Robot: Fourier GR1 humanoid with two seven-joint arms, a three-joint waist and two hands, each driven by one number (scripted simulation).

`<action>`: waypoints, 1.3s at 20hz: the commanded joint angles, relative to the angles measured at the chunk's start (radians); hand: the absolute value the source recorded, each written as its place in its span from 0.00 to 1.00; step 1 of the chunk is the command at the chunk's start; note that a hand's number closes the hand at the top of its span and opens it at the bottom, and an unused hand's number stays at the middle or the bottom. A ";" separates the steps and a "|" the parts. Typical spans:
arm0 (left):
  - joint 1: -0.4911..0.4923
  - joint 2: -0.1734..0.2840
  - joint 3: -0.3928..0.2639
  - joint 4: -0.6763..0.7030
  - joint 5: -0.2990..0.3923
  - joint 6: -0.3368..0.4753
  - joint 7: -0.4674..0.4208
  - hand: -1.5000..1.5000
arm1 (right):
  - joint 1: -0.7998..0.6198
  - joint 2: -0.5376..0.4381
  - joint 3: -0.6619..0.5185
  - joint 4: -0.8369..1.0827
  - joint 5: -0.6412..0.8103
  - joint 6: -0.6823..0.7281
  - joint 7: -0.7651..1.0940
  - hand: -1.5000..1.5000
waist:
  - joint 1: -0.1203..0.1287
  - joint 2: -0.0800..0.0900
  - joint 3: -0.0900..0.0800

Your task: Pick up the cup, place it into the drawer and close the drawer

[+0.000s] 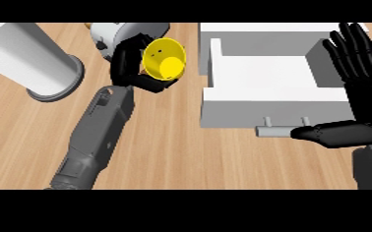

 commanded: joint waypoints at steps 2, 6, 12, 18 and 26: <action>-0.137 -0.024 -0.036 -0.122 0.009 0.085 0.232 1.00 | -0.009 0.000 0.007 0.008 0.013 -0.003 0.003 0.00 | -0.001 0.003 0.000; -0.271 -0.025 -0.099 -0.088 0.039 0.211 0.321 1.00 | 0.031 0.013 0.020 -0.019 0.020 0.009 -0.039 0.00 | -0.022 0.008 -0.001; -0.407 -0.025 -0.207 0.001 0.102 0.317 0.476 1.00 | -0.015 -0.001 -0.004 0.006 0.005 0.000 -0.010 0.00 | -0.034 0.011 0.000; -0.545 -0.025 -0.297 0.214 0.166 0.402 0.539 1.00 | -0.080 0.003 0.007 0.066 0.010 0.007 -0.046 0.00 | -0.072 0.025 0.001; -0.541 -0.025 -0.421 0.362 0.203 0.325 0.577 1.00 | -0.095 -0.010 -0.003 0.081 -0.022 0.038 -0.061 0.00 | -0.125 0.041 0.002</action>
